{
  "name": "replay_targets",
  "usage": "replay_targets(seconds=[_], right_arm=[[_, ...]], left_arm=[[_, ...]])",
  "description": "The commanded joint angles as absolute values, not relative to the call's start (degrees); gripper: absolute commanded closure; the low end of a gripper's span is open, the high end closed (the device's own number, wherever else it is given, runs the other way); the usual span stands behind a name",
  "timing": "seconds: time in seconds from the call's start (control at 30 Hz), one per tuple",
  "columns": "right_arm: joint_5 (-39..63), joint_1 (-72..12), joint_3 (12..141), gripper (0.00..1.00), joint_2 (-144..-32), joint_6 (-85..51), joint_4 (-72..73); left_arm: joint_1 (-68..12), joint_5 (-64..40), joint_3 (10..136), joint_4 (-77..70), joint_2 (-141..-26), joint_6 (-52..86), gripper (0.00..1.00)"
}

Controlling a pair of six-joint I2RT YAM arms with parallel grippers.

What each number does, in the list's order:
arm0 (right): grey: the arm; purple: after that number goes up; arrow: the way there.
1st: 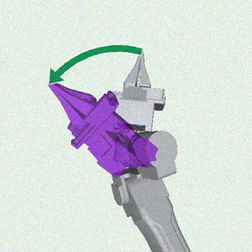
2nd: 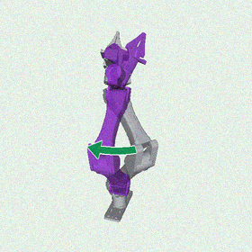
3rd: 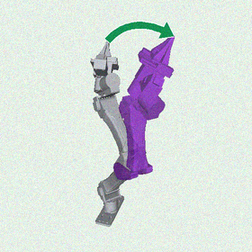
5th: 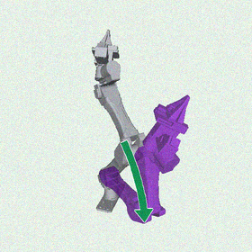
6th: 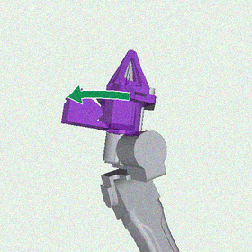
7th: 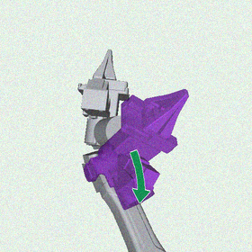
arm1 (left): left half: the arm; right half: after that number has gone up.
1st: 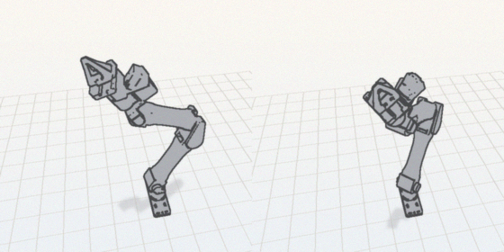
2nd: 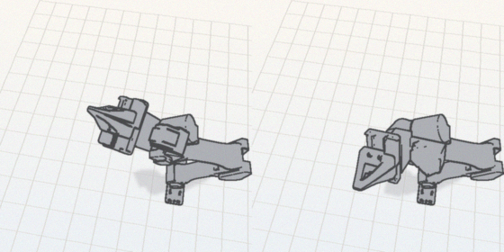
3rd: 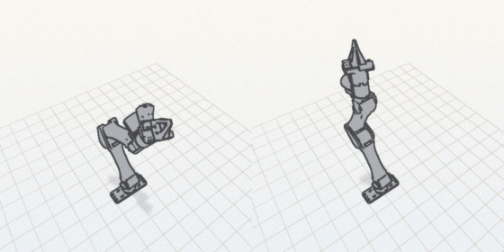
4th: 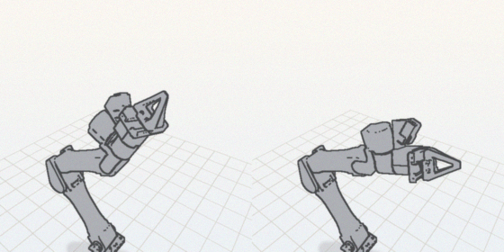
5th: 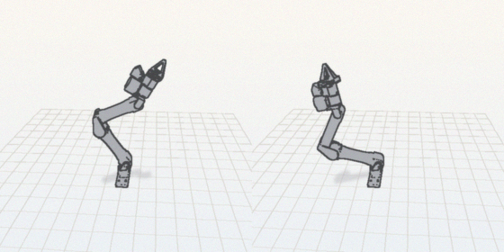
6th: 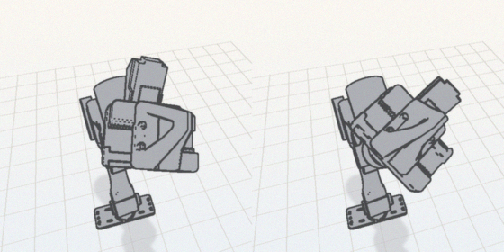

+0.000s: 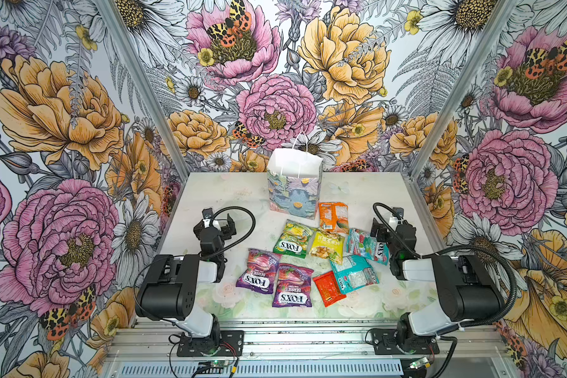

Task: Place the snacks into the paper bag
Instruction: Move the paper bag to the top-center of the table.

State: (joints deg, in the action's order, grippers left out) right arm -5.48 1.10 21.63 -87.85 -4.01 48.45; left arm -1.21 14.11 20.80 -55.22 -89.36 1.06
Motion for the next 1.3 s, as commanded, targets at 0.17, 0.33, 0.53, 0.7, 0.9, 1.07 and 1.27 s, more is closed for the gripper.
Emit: replay_targets(seconds=[0.17, 0.33, 0.53, 0.7, 0.9, 1.07, 1.27], right_arm=[[-4.7, 1.2, 22.9, 0.0, -88.1, -4.6, 48.8], [-4.7, 1.3, 22.9, 0.0, -88.1, -4.6, 48.8], [-4.6, 1.3, 23.0, 0.0, -88.1, -4.6, 48.7], [-4.7, 1.3, 23.0, 0.0, -88.2, -4.6, 48.5], [-4.7, 1.3, 22.9, 0.0, -88.0, -4.5, 48.6], [-5.2, 1.2, 22.7, 0.01, -87.8, -4.5, 49.2], [-12.7, 0.9, 33.2, 0.01, -75.8, -10.1, 22.1]], left_arm=[[-1.0, 13.8, 21.1, -55.0, -88.9, 0.5, 0.01], [-1.0, 13.8, 21.1, -54.9, -88.9, 0.4, 0.01], [-0.6, 13.1, 21.3, -54.5, -88.8, 0.7, 0.01], [-0.6, 13.0, 21.2, -54.6, -88.9, 0.7, 0.01], [-0.7, 13.1, 21.2, -54.7, -88.9, 0.6, 0.01], [-2.3, 16.0, 19.6, -57.9, -88.8, -0.4, 0.01], [-6.8, 24.3, 13.8, -66.9, -84.9, -3.4, 0.01]])
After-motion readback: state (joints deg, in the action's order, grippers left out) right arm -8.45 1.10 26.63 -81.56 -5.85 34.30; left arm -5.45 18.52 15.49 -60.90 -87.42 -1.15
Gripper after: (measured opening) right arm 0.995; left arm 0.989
